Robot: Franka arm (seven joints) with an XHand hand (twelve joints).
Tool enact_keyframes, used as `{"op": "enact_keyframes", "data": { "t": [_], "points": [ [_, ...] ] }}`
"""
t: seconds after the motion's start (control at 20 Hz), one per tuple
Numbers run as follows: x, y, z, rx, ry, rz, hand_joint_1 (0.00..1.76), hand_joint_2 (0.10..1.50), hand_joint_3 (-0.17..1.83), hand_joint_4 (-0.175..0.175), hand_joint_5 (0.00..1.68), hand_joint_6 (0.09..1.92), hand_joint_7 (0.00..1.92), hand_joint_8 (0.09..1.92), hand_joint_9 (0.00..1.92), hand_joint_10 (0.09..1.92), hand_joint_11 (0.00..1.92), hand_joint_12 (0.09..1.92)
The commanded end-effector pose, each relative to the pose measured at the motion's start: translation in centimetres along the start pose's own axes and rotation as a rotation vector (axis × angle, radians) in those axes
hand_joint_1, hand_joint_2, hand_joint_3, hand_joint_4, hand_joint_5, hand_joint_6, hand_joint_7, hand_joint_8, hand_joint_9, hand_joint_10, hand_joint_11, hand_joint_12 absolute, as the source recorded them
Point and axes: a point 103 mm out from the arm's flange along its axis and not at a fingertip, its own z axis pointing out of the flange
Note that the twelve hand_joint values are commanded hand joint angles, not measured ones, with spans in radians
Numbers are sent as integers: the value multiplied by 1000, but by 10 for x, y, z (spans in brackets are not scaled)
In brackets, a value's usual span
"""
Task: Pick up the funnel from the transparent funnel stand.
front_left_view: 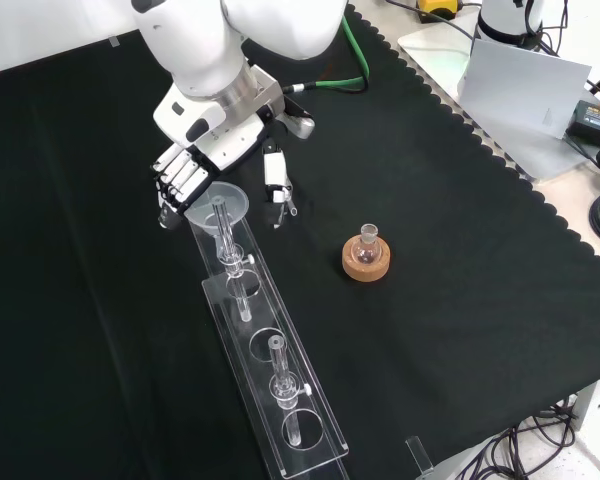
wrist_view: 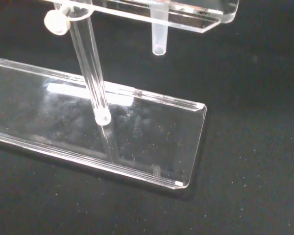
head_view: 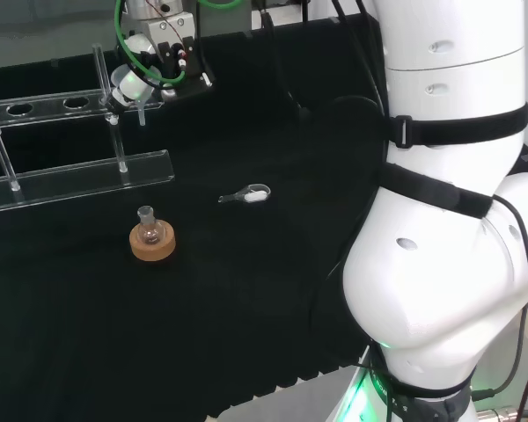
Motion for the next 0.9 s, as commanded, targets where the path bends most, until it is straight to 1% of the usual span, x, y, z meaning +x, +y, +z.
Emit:
{"op": "enact_keyframes", "data": {
  "t": [0.05, 0.2, 0.55, 0.9],
  "points": [
    [3, 0, -1, -23, -18, 6, 608, 690, 6, -28, 225, 87, 272, 586, 170, 789, 0, 1250],
    [3, -1, -1, -29, -8, 8, 617, 692, 7, -31, 268, 87, 329, 591, 197, 786, 0, 1269],
    [2, -1, 2, -38, -19, 20, 625, 710, 15, -35, 361, 87, 442, 581, 256, 769, 0, 1301],
    [2, -3, -4, -85, -35, 17, 677, 721, 21, -37, 461, 87, 540, 567, 326, 739, 0, 1324]
  ]
}}
